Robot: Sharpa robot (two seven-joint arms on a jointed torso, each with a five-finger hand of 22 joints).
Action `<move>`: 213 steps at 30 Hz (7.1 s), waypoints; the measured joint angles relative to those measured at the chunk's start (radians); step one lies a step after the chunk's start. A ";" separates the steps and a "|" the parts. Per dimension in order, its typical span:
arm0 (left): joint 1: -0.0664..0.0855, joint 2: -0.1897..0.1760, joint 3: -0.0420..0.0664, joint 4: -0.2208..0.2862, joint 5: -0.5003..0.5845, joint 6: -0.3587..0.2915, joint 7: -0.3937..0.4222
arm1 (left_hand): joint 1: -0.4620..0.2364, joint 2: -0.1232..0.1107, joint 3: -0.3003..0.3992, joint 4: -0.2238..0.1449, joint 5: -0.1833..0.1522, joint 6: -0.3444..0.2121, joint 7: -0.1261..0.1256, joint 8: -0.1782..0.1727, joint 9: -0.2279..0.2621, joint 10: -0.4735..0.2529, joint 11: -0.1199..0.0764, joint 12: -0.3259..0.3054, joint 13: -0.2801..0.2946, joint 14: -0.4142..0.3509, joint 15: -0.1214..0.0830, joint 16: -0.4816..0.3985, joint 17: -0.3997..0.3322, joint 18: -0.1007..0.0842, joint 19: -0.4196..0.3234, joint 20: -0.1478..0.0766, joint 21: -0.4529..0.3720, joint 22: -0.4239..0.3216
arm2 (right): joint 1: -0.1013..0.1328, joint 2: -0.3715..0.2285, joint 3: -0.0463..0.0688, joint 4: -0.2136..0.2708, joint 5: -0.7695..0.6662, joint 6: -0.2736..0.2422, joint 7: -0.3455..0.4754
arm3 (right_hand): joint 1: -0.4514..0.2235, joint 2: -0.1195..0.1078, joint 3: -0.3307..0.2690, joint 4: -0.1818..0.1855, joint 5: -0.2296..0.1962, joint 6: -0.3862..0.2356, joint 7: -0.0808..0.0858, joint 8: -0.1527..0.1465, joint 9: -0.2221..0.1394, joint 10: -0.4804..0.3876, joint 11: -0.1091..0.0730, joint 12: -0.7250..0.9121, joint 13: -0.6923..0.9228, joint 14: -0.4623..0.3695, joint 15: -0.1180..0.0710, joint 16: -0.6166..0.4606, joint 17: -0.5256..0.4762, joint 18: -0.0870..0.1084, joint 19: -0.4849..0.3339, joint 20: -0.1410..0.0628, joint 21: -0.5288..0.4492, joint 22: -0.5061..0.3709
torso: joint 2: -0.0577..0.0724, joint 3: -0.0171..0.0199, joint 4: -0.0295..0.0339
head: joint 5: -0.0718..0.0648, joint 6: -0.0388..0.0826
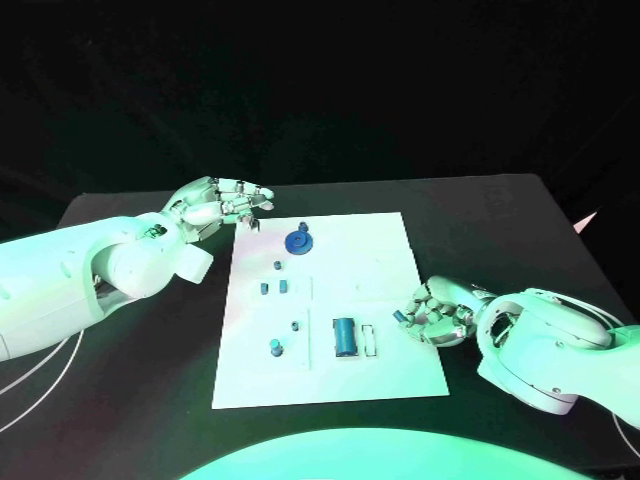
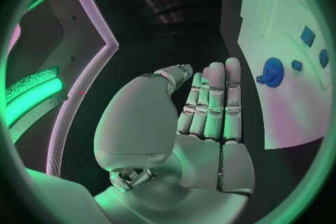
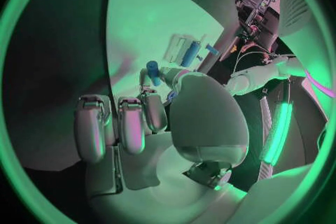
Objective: Assemble the parts on the task board
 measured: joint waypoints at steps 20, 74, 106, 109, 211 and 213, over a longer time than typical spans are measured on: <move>0.000 0.001 0.000 0.001 0.000 0.000 -0.001 | 0.000 0.000 0.000 0.000 0.000 0.000 0.000 0.000 0.000 0.000 0.000 0.000 0.000 0.000 0.000 0.000 0.000 0.000 0.000 0.000 0.000 0.000 | -0.035 0.125 -0.001 -0.052 0.103 -0.003 -0.001 | -0.146 -0.020 0.079 -0.138 0.022 0.006 0.005 0.003 0.028 0.000 0.000 0.000 0.000 0.000 0.000 0.000 0.000 0.000 0.000 0.000 0.000 0.001 | 0.001 0.0012 -0.0001 | 0.000 -0.007; 0.000 0.001 0.000 -0.001 -0.001 0.000 -0.008 | 0.000 0.000 0.003 -0.003 0.000 0.000 0.000 0.005 0.000 0.000 0.000 0.000 0.000 0.000 0.000 0.000 -0.001 0.000 0.000 0.000 0.000 0.000 | -0.041 0.140 0.000 -0.052 0.106 -0.033 -0.011 | -0.227 -0.029 0.040 -0.107 -0.009 0.056 -0.023 0.001 0.015 0.000 0.000 0.010 0.000 0.000 0.000 0.004 0.000 0.000 0.000 0.000 0.004 0.000 | 0.000 0.0012 -0.0010 | 0.007 -0.016; 0.000 -0.001 0.000 -0.001 -0.001 0.000 -0.010 | 0.000 0.000 0.003 -0.003 0.000 0.000 0.000 0.005 0.001 -0.004 0.004 0.000 0.000 0.000 0.000 0.000 -0.001 0.000 0.000 0.000 0.000 0.000 | -0.041 0.129 0.000 -0.056 0.101 -0.030 -0.006 | -0.244 -0.067 -0.094 -0.087 -0.009 0.062 -0.022 -0.009 0.003 0.000 0.000 0.006 0.000 0.000 0.000 0.004 0.000 0.000 0.000 0.000 0.004 0.001 | 0.000 0.0012 -0.0009 | 0.010 -0.025; 0.000 -0.001 0.000 -0.001 -0.001 0.000 -0.010 | 0.000 0.000 0.003 -0.003 0.000 0.000 0.000 0.005 0.001 -0.004 0.004 0.000 0.000 0.000 0.000 0.000 -0.001 0.000 0.000 0.000 0.000 0.000 | -0.041 0.123 0.000 -0.052 0.101 -0.028 -0.001 | -0.230 -0.074 -0.102 -0.095 -0.017 0.062 -0.022 -0.013 0.003 0.000 0.000 0.006 -0.001 0.000 0.000 0.004 0.000 0.000 0.000 0.000 0.004 0.001 | 0.000 0.0015 -0.0009 | 0.010 -0.025; 0.000 0.000 -0.001 -0.004 -0.001 -0.001 -0.012 | 0.000 0.000 0.003 -0.003 0.000 -0.004 0.004 0.005 0.002 -0.004 0.004 0.006 0.000 0.000 0.000 0.000 -0.003 0.000 0.000 0.000 0.000 0.000 | -0.052 0.112 0.000 -0.107 0.087 0.025 0.114 | -0.010 -0.058 -0.370 0.040 -0.106 0.075 -0.021 -0.036 -0.013 0.000 0.000 0.006 -0.001 0.000 -0.001 0.008 0.000 0.000 0.000 0.000 0.000 0.000 | -0.001 0.0007 -0.0010 | 0.013 -0.022; 0.000 0.000 -0.001 -0.003 -0.001 -0.002 -0.012 | 0.000 0.000 0.003 -0.003 0.000 -0.004 0.004 0.005 0.002 -0.004 0.004 0.006 0.000 0.000 0.000 0.000 -0.003 0.000 0.000 0.000 0.000 0.000 | -0.046 0.106 0.000 -0.107 0.098 0.020 0.125 | -0.010 -0.058 -0.381 0.043 -0.106 0.071 -0.017 -0.036 -0.012 0.000 0.000 -0.004 -0.001 0.000 -0.001 0.008 0.000 0.000 0.000 0.000 -0.014 0.000 | -0.002 -0.0006 -0.0012 | 0.012 -0.019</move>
